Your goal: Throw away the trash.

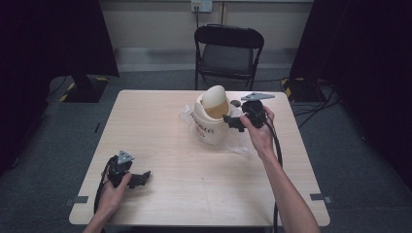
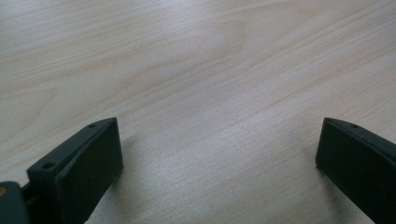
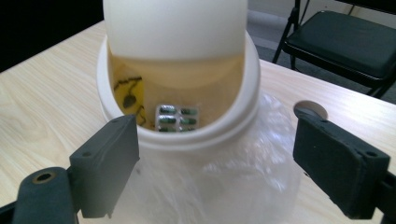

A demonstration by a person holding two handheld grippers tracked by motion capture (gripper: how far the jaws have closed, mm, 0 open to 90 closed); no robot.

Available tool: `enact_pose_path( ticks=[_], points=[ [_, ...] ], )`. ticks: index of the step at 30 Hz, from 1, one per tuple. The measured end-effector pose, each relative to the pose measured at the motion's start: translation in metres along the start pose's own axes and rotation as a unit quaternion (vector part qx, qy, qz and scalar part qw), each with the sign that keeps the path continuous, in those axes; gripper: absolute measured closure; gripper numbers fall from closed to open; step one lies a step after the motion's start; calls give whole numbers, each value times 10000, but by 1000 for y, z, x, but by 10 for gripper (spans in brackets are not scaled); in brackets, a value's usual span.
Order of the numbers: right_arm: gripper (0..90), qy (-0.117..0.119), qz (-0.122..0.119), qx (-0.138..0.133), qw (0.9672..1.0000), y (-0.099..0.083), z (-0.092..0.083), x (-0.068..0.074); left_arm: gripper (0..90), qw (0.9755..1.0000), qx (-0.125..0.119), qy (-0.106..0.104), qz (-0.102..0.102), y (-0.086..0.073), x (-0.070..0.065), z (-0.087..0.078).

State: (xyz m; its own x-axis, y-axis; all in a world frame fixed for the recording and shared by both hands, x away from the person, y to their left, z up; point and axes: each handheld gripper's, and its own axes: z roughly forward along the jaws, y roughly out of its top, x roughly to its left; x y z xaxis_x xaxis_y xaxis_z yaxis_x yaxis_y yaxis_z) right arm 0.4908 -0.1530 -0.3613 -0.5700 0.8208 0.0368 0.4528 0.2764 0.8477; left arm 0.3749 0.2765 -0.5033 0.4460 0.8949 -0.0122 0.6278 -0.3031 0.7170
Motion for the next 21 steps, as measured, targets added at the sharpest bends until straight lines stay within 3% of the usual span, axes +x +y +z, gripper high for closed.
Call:
enact_pose_path(
  ticks=[13, 21],
  points=[
    [141, -295, 160, -112, 9994, -29, -27, -2, 0, 10000, -15, -3, -17, 0, 0, 0],
    [141, -235, 303, -84, 9992, -46, -40, -4, 0, 10000, -15, 1, -13, 0, 0, 0]
  ],
)
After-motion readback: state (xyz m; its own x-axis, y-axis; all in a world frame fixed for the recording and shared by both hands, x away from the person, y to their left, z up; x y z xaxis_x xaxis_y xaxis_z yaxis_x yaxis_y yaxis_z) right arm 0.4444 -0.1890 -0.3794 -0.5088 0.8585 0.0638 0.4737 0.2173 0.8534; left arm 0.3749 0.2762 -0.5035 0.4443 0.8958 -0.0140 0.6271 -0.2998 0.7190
